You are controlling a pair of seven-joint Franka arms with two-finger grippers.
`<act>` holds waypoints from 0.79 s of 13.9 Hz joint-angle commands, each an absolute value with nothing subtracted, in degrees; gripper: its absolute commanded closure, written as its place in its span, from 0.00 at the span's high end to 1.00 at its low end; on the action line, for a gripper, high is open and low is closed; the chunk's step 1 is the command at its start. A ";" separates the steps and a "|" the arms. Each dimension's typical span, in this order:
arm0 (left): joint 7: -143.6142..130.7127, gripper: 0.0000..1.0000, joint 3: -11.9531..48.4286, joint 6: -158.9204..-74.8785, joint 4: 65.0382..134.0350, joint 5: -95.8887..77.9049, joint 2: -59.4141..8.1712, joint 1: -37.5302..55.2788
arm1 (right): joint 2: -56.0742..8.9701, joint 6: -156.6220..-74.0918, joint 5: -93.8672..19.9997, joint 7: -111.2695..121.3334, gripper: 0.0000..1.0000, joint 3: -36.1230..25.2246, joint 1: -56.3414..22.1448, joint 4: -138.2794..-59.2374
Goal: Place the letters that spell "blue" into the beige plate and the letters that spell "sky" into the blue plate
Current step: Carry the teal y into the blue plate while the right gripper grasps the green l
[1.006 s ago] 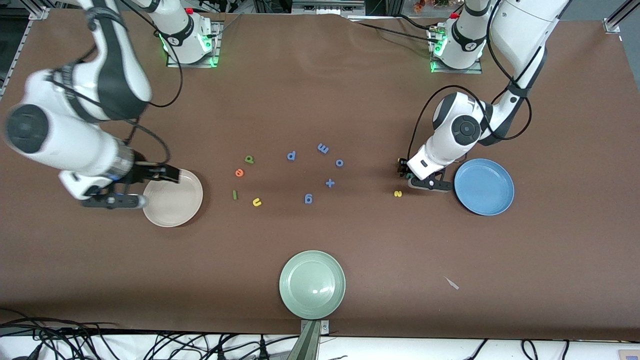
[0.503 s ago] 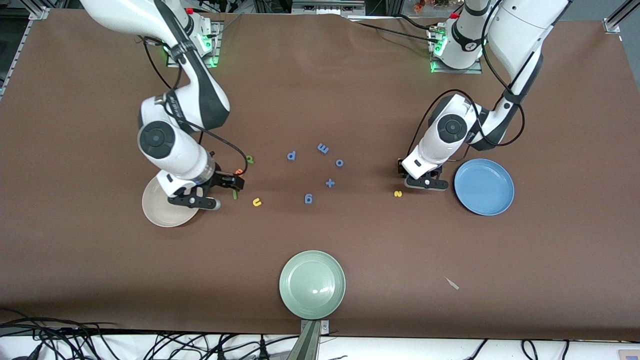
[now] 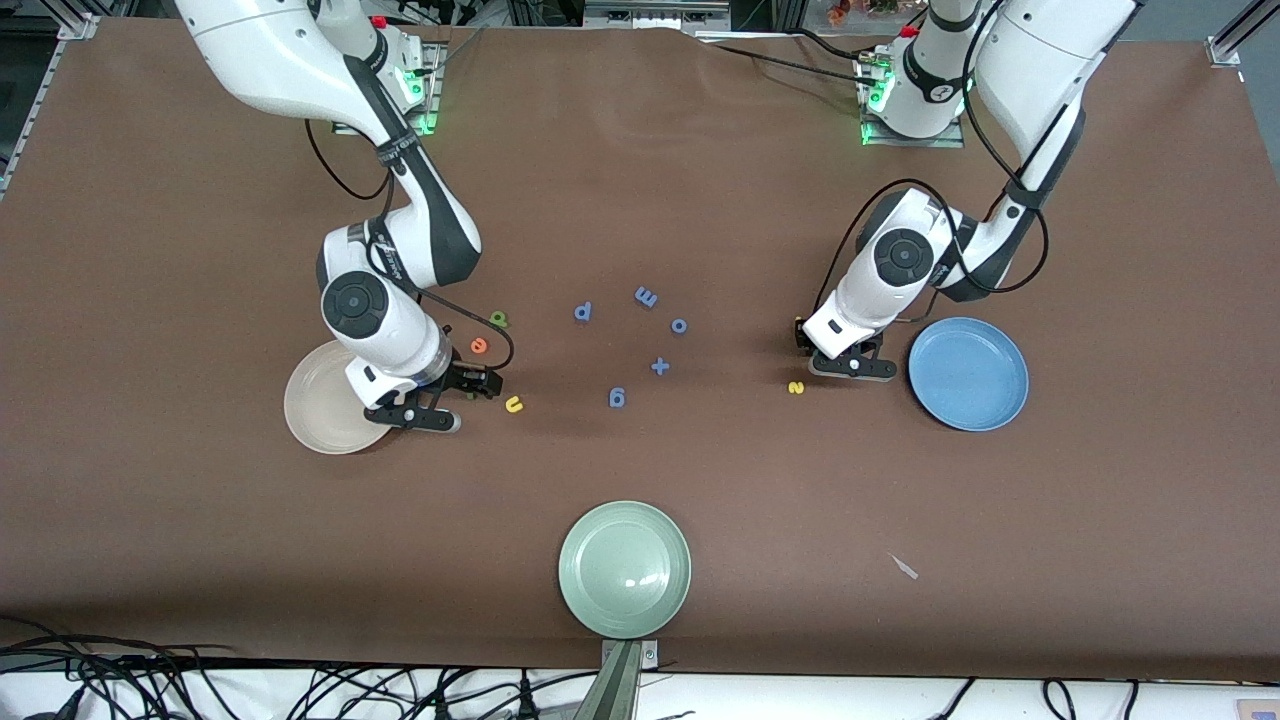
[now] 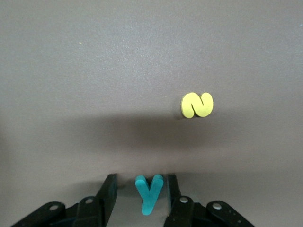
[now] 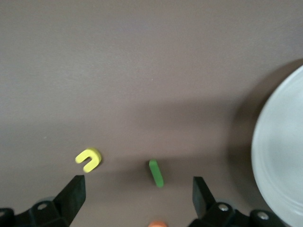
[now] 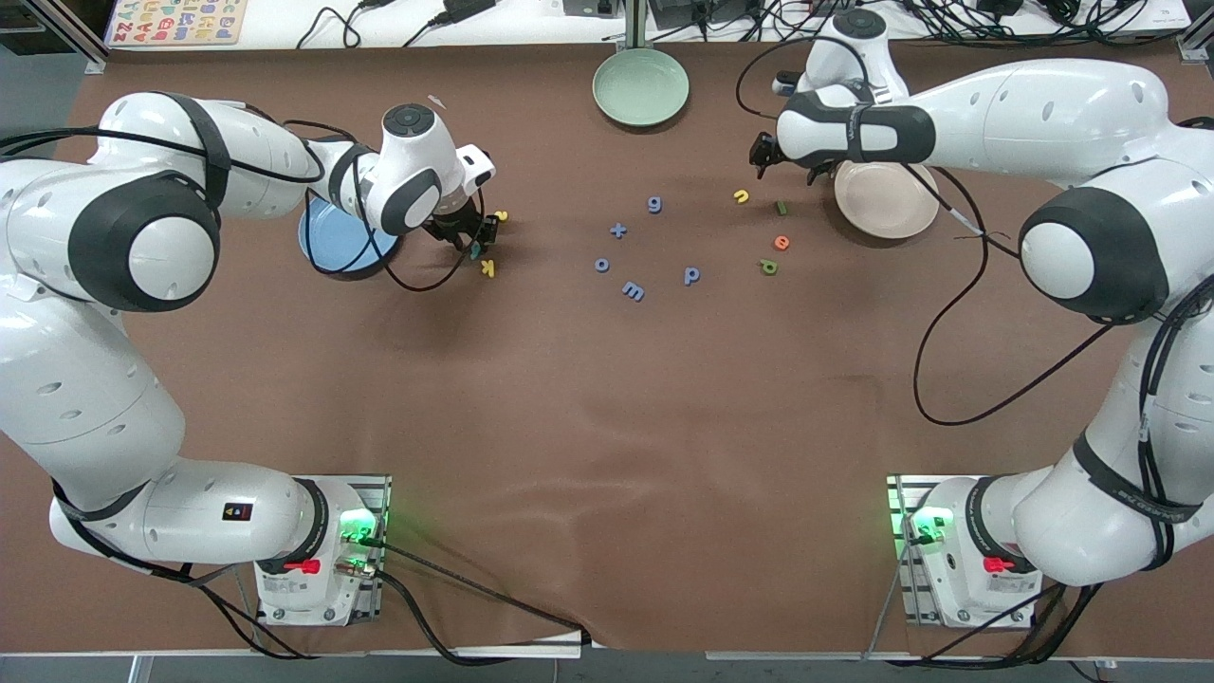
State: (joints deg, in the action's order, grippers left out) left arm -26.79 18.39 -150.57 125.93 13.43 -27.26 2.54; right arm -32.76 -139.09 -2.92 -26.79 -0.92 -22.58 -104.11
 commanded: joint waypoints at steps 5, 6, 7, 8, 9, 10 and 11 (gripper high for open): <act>-28.65 0.43 18.37 -150.64 125.68 15.29 -26.98 2.90 | -33.13 -146.95 -1.85 -24.96 0.84 -0.97 -22.41 -110.21; -28.65 0.40 18.37 -150.64 125.68 15.29 -26.98 2.90 | -33.22 -146.95 -1.85 -24.87 0.79 -0.97 -22.41 -110.21; -28.65 0.37 18.28 -150.64 125.68 15.29 -26.98 2.90 | -33.22 -147.04 -1.85 -24.87 0.77 -0.97 -22.41 -110.21; -28.65 0.33 18.28 -150.64 125.68 15.29 -27.07 2.81 | -33.22 -147.04 -1.85 -24.87 0.75 -0.97 -22.41 -110.21; -28.65 0.28 18.28 -150.64 125.60 15.29 -27.16 2.81 | -33.40 -147.22 -1.85 -24.87 0.72 -0.97 -22.59 -110.21; -28.83 0.23 18.28 -150.64 125.51 15.29 -27.16 2.81 | -33.49 -147.22 -1.85 -24.96 0.72 -0.97 -22.67 -110.21; -29.79 0.20 18.28 -150.64 125.33 15.29 -27.16 2.81 | -33.49 -147.30 -1.85 -24.96 0.72 -0.97 -22.76 -110.21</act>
State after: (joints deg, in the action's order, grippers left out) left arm -27.25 18.41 -150.57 125.86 13.43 -27.26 2.56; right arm -34.03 -145.98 -2.74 -25.49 -1.00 -22.60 -109.05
